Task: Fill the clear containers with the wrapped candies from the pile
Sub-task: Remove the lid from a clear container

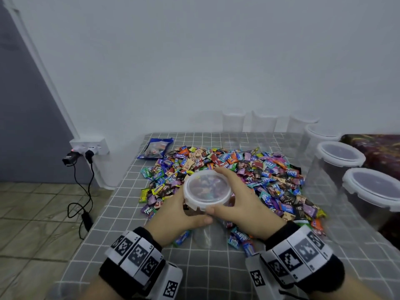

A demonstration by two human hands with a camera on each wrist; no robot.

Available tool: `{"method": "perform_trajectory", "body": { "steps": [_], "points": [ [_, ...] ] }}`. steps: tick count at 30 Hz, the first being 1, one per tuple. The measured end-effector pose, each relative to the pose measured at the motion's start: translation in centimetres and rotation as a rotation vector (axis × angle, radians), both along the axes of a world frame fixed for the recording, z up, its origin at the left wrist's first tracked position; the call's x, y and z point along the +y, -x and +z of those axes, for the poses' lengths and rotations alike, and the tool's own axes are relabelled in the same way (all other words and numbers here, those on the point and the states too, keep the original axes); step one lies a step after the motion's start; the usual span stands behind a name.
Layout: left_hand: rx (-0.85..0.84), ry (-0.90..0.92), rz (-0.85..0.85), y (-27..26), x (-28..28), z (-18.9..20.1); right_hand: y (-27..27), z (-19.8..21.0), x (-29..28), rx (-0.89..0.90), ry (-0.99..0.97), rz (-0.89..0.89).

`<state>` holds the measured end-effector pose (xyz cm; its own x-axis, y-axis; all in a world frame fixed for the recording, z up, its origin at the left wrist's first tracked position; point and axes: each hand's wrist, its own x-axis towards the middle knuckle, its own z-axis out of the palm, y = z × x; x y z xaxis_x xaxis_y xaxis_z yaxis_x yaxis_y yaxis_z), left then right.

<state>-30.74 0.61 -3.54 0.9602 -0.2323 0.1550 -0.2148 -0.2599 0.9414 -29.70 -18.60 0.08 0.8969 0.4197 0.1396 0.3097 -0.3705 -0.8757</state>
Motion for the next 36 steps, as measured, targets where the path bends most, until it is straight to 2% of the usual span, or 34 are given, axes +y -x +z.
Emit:
{"method": "perform_trajectory", "body": {
  "steps": [3,6,8,10,13,15,18,22,28,36],
  "points": [
    [0.021,0.094,0.002,0.5,0.6,-0.1,0.2,-0.2,-0.2,-0.057,0.043,-0.026],
    [-0.028,0.094,0.138,0.5,1.2,0.0,0.3,-0.1,-0.3,-0.091,0.115,-0.012],
    [-0.05,0.069,0.211,0.2,1.3,0.3,0.1,0.2,-0.2,-0.08,0.097,-0.024],
    [-0.016,0.094,0.199,-0.2,1.0,0.8,-0.5,0.6,0.0,-0.093,0.073,-0.063],
    [0.085,0.119,0.096,-0.9,1.0,1.7,-1.9,1.8,0.6,-0.124,0.126,-0.127],
    [0.162,0.124,0.026,-1.4,1.5,2.3,-3.1,2.4,0.9,-0.083,0.174,-0.134],
    [0.242,0.141,-0.032,-2.2,2.3,2.7,-4.6,2.9,1.3,-0.007,0.277,-0.045],
    [0.291,0.142,-0.045,-2.6,2.8,2.6,-5.5,2.7,1.4,0.073,0.235,0.003],
    [0.403,0.247,-0.085,-2.9,2.5,2.6,-5.5,3.1,0.8,0.204,0.223,0.069],
    [0.353,0.329,-0.005,-2.6,1.4,3.1,-5.1,2.8,0.4,0.286,0.18,0.081]
  ]
}}
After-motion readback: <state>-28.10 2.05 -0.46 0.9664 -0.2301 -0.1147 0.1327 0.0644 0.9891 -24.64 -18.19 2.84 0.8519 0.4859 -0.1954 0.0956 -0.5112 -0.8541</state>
